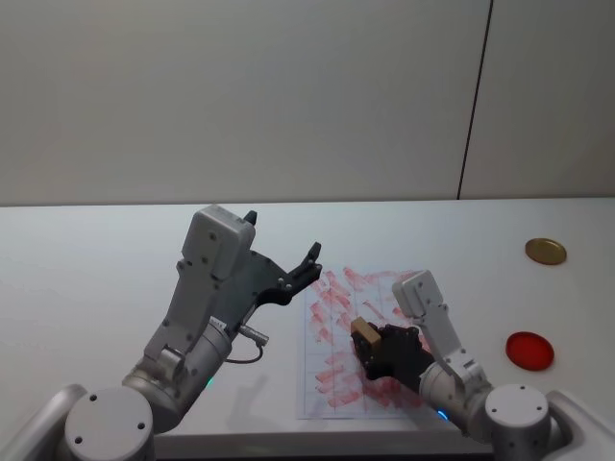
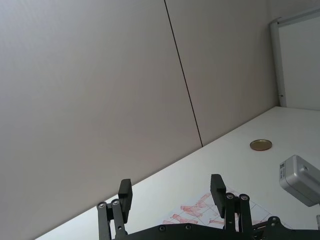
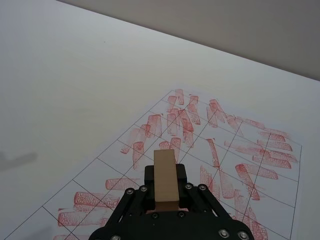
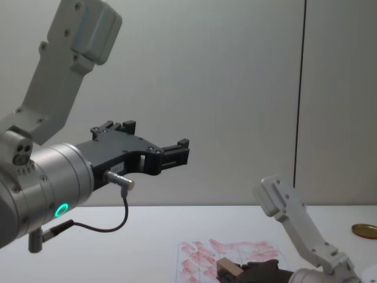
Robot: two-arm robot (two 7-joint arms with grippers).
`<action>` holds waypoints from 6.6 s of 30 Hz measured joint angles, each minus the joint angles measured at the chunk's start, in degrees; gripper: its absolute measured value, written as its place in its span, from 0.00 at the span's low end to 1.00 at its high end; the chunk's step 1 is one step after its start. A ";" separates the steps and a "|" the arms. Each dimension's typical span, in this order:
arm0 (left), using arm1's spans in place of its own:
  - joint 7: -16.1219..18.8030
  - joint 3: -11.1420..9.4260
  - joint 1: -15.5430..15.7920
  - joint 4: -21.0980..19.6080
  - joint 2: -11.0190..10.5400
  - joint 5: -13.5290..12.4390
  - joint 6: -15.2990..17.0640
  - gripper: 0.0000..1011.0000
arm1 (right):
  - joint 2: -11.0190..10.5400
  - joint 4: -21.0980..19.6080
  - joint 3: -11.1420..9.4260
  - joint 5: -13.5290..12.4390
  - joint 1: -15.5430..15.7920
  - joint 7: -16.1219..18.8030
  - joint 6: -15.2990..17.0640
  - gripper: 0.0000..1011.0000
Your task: Use the one hand to pick up the stamp and affix it onto the A4 paper.
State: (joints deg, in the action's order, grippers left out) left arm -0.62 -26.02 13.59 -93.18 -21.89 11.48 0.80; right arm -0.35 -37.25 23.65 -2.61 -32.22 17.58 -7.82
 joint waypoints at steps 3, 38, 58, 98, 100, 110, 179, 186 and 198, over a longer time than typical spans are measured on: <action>0.00 0.00 0.00 0.00 0.00 0.00 0.00 0.98 | 0.28 1.11 0.00 0.12 -0.56 -0.04 -0.16 0.22; 0.00 0.00 0.00 0.00 0.00 0.00 0.00 0.98 | 1.76 7.85 -0.19 1.41 -4.04 0.65 0.28 0.22; 0.00 0.00 0.00 0.00 0.00 0.00 0.00 0.98 | -0.23 -2.85 -1.75 -1.80 -0.08 1.64 -0.31 0.22; -0.01 0.00 0.00 0.00 0.00 0.00 0.00 0.98 | -8.87 -18.16 -10.36 -3.87 8.65 0.11 3.30 0.22; 0.00 0.00 0.00 0.00 0.00 0.00 0.00 0.98 | -9.32 -18.62 -10.81 -3.81 9.19 -0.14 3.22 0.22; -0.01 0.00 0.00 0.00 0.00 0.00 0.00 0.98 | -10.85 -19.56 -12.37 -3.63 11.01 -1.16 2.95 0.22; 0.00 0.00 0.00 0.00 0.00 0.00 0.00 0.98 | -12.69 -14.07 -15.20 -4.31 12.21 -2.44 -0.99 0.99; 0.00 0.00 0.00 0.00 0.00 0.00 0.00 0.98 | -13.33 -18.56 -15.63 -5.23 14.45 -2.13 -0.08 0.99; 0.00 0.00 0.00 0.00 0.00 0.00 0.00 0.98 | -13.86 -22.55 -16.02 -6.00 16.43 -1.88 0.73 0.99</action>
State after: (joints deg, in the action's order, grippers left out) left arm -0.62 -26.02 13.59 -93.18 -21.89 11.48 0.80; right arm -14.21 -59.80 7.63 -8.61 -15.79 15.70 -7.08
